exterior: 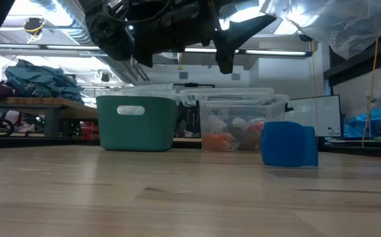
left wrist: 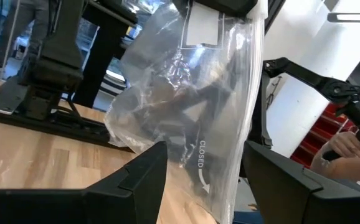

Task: Roll bandage
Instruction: Put the blue bandage into the transparent zip bag

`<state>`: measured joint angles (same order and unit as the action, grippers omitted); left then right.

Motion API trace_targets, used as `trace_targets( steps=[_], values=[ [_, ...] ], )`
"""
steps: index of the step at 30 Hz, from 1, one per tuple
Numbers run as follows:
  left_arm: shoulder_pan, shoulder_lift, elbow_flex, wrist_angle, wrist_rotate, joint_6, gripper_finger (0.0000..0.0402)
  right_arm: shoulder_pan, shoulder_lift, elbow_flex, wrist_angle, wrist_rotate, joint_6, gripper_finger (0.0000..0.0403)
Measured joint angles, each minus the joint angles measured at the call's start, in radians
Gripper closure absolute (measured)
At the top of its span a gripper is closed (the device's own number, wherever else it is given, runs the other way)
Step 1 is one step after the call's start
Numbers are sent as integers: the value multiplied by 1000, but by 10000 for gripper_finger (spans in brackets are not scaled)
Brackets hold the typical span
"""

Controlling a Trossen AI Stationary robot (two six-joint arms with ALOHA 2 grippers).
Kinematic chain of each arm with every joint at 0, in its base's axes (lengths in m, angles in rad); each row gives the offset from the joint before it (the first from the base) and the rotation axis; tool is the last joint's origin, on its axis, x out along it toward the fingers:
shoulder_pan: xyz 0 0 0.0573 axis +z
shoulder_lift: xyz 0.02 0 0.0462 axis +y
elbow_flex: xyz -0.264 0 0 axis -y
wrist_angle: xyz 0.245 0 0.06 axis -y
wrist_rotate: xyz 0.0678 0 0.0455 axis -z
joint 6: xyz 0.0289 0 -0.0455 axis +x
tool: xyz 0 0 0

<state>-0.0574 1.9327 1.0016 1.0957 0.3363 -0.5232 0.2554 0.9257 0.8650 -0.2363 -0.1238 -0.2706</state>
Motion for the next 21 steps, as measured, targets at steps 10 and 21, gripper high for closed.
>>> trace_targets(
  steps=[10, 21],
  values=[
    [0, 0, 0, 27, -8, 0, 202, 0, 0, 0, 0, 0, 0, 402],
    [0, 0, 0, 39, -8, 0, 202, 0, 0, 0, 1, 0, 0, 402]
  ],
)
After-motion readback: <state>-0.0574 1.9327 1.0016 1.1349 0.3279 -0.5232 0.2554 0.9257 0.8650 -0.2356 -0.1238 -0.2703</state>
